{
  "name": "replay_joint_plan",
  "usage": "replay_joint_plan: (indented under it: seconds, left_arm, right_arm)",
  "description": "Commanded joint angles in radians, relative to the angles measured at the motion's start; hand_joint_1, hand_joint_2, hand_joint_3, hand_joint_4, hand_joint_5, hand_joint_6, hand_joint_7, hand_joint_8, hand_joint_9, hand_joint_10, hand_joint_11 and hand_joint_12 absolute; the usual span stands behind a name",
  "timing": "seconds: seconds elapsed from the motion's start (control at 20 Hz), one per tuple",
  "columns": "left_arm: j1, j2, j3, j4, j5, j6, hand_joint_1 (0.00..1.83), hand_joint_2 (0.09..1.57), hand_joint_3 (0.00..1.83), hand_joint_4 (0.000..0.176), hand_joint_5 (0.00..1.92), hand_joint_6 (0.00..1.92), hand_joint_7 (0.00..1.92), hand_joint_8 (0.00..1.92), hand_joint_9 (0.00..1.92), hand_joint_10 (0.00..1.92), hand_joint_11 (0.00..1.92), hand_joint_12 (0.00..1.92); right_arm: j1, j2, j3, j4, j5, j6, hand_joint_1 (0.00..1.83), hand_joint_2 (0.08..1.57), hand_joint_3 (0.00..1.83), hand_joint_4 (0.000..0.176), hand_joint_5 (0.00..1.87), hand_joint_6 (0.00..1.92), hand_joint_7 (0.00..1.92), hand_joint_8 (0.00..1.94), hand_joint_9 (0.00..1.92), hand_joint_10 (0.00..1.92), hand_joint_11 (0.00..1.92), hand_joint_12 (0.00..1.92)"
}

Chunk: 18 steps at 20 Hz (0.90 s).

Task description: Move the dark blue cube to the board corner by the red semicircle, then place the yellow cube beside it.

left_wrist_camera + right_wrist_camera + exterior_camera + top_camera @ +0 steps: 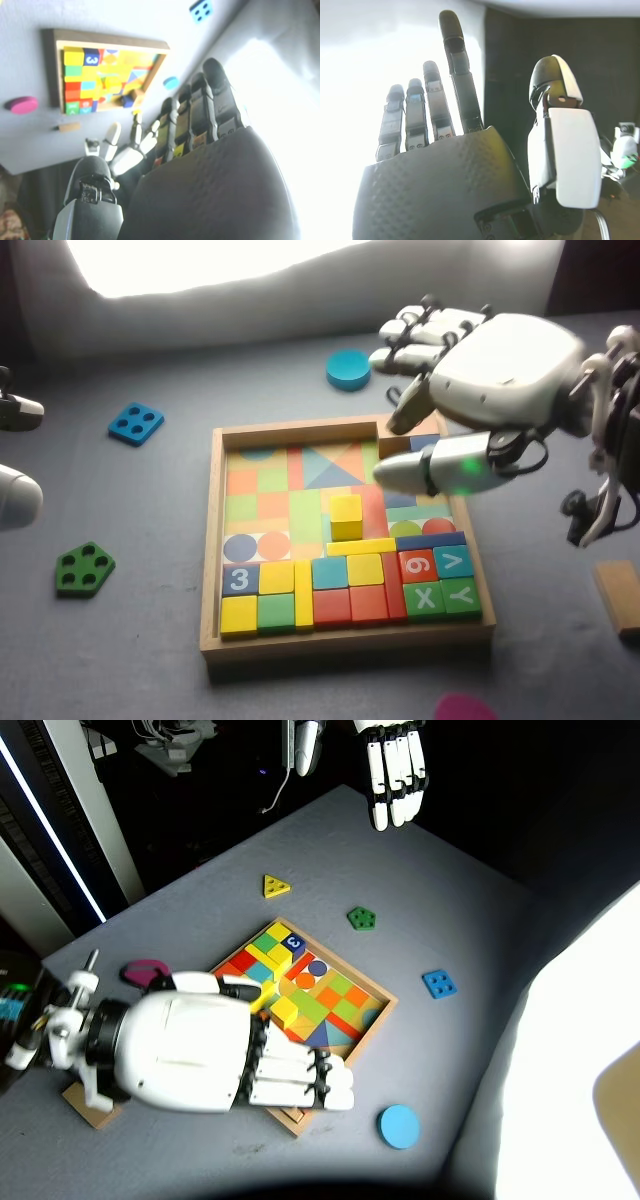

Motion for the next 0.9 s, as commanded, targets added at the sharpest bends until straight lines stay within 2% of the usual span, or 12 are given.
replay_joint_plan:
  seconds: [0.0,0.15,0.2,0.35,0.6,0.85]
  left_arm:
    - [-0.007,0.003,-0.003,0.013,-0.082,0.002,0.0,1.18,0.0,0.036,0.12,0.0,0.1,0.0,0.11,0.01,0.0,0.5]
    - [-0.007,0.003,-0.005,0.013,-0.082,0.002,0.0,1.18,0.0,0.035,0.11,0.0,0.09,0.0,0.09,0.0,0.0,0.46]
    - [-0.007,0.003,-0.005,0.013,-0.082,0.002,0.0,1.18,0.0,0.032,0.12,0.0,0.09,0.01,0.09,0.0,0.0,0.46]
    - [0.0,0.005,-0.005,0.013,-0.082,0.002,0.01,1.18,0.0,0.041,0.11,0.0,0.09,0.0,0.09,0.0,0.0,0.44]
    - [0.0,0.005,-0.004,0.013,-0.082,0.002,0.02,1.18,0.0,0.039,0.12,0.0,0.1,0.0,0.1,0.0,0.0,0.52]
    - [0.0,0.005,-0.004,0.013,-0.083,0.002,0.0,1.18,0.0,0.038,0.11,0.0,0.1,0.0,0.1,0.0,0.0,0.48]
  right_arm:
    - [0.009,-0.002,-0.003,-0.011,0.102,0.003,0.0,1.14,0.0,0.0,0.83,0.01,0.21,0.0,0.0,0.0,0.0,0.0]
    - [0.009,-0.024,-0.009,-0.013,0.063,0.015,0.0,1.14,0.0,0.0,0.85,0.02,0.22,0.01,0.0,0.0,0.0,0.0]
    - [0.007,-0.026,-0.015,-0.013,0.062,0.014,0.0,1.14,0.0,0.0,0.84,0.01,0.21,0.0,0.0,0.0,0.0,0.0]
    - [-0.001,-0.031,-0.041,-0.035,0.064,0.013,0.0,1.13,0.0,0.0,0.83,0.01,0.2,0.0,0.0,0.0,0.0,0.0]
    - [-0.006,-0.042,-0.044,-0.036,0.066,0.011,0.0,1.14,0.0,0.0,0.83,0.01,0.2,0.0,0.0,0.0,0.0,0.0]
    - [-0.013,-0.058,-0.043,-0.039,0.076,-0.002,0.0,1.14,0.0,0.0,0.81,0.01,0.21,0.02,0.0,0.0,0.0,0.0]
